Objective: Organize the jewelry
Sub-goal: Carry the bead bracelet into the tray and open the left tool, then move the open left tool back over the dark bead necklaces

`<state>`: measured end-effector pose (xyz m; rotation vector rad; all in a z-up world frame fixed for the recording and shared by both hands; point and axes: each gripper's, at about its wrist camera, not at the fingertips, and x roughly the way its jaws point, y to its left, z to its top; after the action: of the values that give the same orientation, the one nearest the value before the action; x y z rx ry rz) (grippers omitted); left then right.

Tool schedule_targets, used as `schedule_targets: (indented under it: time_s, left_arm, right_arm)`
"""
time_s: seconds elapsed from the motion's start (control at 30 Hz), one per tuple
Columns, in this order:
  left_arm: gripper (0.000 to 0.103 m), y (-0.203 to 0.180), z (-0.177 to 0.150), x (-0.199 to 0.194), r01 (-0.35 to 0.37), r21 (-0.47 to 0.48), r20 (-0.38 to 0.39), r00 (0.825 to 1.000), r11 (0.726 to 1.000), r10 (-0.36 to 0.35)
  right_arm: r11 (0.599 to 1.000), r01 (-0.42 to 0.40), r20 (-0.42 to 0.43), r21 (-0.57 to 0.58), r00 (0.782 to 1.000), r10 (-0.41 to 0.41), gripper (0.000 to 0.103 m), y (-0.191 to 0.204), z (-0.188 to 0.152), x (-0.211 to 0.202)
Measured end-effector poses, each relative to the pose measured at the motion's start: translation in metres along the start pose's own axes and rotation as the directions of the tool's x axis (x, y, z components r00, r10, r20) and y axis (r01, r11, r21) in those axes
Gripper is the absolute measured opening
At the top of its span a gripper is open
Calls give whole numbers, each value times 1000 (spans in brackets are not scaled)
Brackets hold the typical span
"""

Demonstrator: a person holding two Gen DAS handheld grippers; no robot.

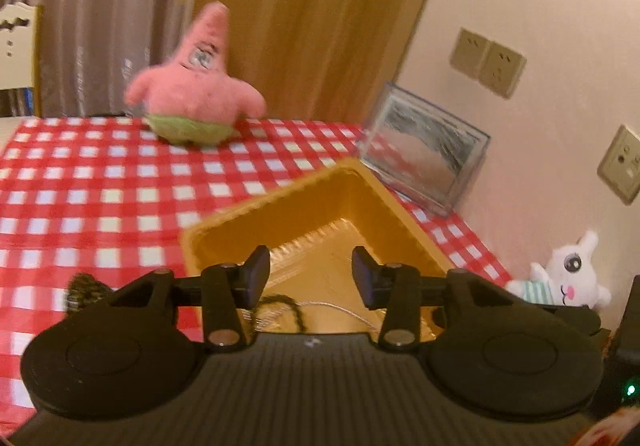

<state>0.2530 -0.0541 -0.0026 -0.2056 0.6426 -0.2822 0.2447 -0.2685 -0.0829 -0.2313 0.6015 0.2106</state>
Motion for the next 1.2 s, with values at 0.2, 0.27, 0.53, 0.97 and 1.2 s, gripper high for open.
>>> schedule_targets:
  time_s: [0.2, 0.27, 0.53, 0.97, 1.2]
  left_arm:
    - [42, 41, 3, -40, -105, -75, 41, 993, 992, 108]
    - [42, 57, 0, -53, -157, -97, 42, 986, 983, 162]
    - [42, 113, -21, -93, -347, -199, 6, 935, 916, 355]
    - [42, 137, -69, -116, -459, -243, -113, 888, 854, 445]
    - [42, 131, -79, -108, -451, -222, -137, 892, 864, 431]
  right_arm:
    - [1000, 1, 0, -1, 1000, -1, 3, 0, 0, 0]
    - [1000, 1, 1, -3, 1000, -1, 3, 0, 0, 0]
    - [1000, 2, 0, -5, 1000, -2, 3, 0, 0, 1]
    - [1000, 2, 1, -6, 1000, -2, 3, 1, 0, 1]
    - [1000, 2, -1, -5, 1000, -2, 3, 1, -1, 1]
